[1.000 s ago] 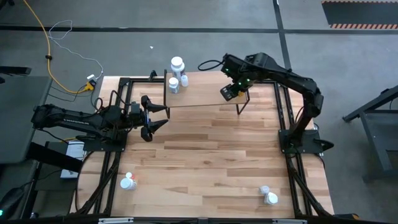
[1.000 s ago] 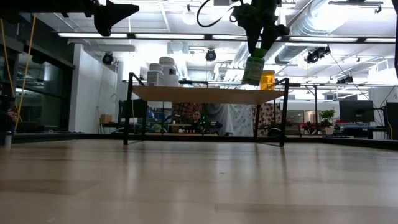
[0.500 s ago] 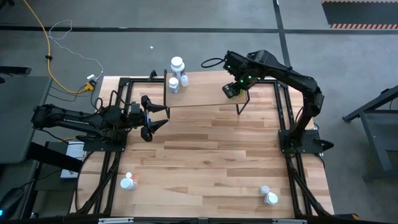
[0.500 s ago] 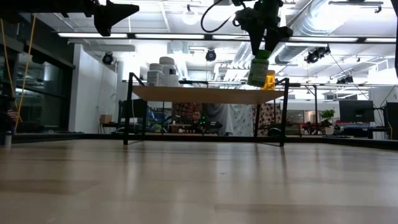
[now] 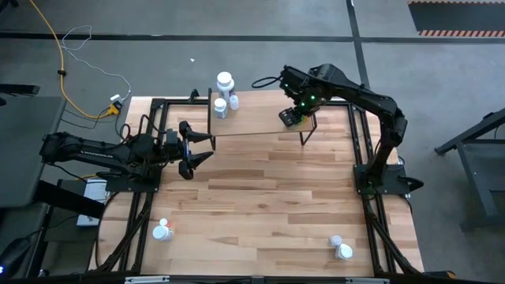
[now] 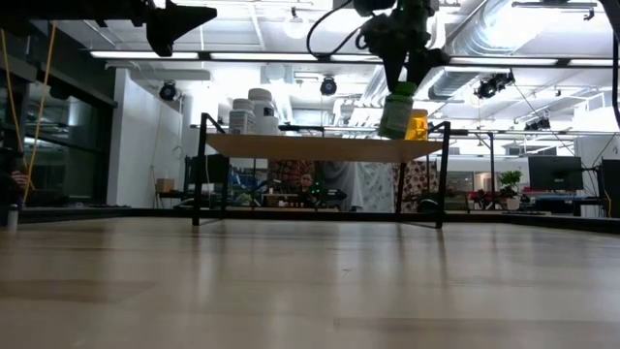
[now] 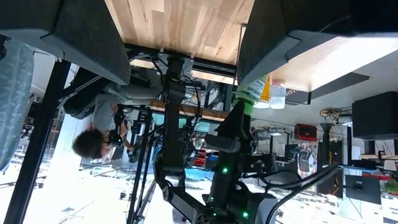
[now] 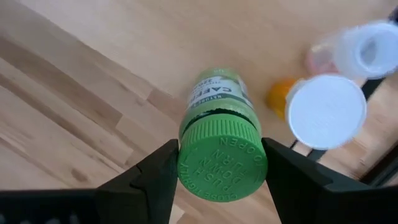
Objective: Pick and place medicine bottles onto shelf by color
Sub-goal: Put the green pill bottle on the shelf
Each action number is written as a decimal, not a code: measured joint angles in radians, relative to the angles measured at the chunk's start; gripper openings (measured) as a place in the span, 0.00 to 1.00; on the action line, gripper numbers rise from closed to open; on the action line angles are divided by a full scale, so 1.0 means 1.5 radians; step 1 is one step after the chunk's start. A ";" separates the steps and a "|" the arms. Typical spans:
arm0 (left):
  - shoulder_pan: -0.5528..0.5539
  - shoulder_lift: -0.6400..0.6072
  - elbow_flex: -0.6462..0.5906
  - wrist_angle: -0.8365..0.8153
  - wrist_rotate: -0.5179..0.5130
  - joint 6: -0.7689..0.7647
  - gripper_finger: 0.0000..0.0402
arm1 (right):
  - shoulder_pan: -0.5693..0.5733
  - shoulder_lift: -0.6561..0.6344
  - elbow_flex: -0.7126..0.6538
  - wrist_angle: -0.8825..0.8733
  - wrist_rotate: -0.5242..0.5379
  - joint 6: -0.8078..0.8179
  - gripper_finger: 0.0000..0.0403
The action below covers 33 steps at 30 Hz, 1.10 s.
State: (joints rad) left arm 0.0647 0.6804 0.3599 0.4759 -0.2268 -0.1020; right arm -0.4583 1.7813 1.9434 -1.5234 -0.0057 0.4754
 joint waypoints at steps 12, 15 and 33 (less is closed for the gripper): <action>0.000 0.000 0.000 0.000 0.000 0.000 0.71 | 0.000 0.007 0.001 0.016 0.001 -0.021 0.50; 0.000 0.000 0.000 0.000 0.000 0.000 0.71 | 0.000 0.008 0.000 0.024 0.001 -0.025 0.50; 0.000 0.000 0.000 0.000 0.000 0.000 0.71 | 0.000 0.011 -0.002 0.041 0.039 -0.056 0.50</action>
State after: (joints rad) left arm 0.0647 0.6804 0.3599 0.4759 -0.2268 -0.1020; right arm -0.4583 1.7976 1.9400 -1.4612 0.0528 0.3912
